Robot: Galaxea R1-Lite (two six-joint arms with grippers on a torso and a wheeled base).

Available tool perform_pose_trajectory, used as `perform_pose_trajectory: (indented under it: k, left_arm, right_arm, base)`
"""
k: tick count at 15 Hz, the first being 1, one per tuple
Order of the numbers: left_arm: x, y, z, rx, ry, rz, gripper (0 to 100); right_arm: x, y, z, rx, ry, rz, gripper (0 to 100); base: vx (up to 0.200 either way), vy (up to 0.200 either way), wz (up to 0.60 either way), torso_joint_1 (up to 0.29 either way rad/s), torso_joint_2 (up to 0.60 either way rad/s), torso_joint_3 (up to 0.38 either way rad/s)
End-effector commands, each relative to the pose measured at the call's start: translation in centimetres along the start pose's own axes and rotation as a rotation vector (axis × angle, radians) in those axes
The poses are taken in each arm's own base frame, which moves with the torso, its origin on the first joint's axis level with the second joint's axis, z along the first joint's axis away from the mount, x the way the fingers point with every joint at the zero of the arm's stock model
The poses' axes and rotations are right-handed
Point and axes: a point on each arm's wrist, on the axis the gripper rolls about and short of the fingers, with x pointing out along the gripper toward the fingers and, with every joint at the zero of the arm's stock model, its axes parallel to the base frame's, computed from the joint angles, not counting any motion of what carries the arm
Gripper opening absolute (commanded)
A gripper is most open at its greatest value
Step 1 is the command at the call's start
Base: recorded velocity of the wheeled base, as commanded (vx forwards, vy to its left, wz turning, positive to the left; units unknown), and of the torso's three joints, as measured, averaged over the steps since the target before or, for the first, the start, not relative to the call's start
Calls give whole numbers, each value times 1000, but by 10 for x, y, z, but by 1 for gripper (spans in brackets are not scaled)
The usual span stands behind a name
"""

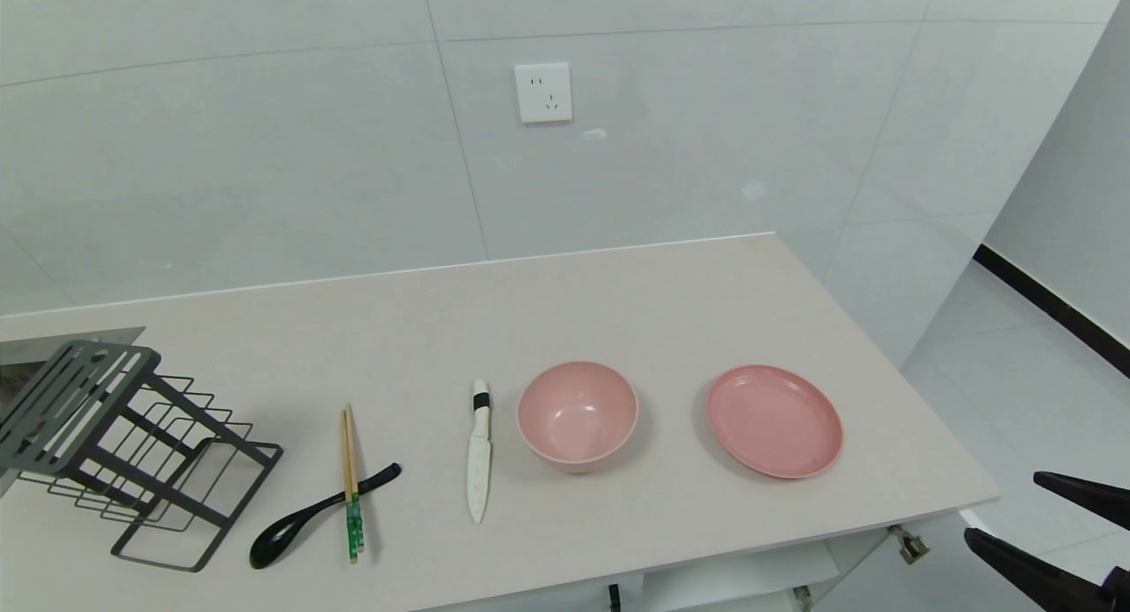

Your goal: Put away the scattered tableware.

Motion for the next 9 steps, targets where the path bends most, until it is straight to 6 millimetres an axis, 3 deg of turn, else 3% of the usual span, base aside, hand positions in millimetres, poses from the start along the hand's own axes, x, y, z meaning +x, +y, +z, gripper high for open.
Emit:
perform_pose_trajectory:
  k: [1,8,9]
  left_arm:
    - [0,0,0,-1,1,1,100]
    - [0,0,0,-11,1,4,100]
    - [0,0,0,-10,1,2,100]
  right_arm:
    - [25,-10,-4,23,86,15,100]
    - [63,-26,3,19,154,24,100]
    - [86,-30,7,21,177,53,100]
  base:
    - [0,0,0,0,0,0]
    - [0,0,0,0,0,0]
    - [0,0,0,0,0,0]
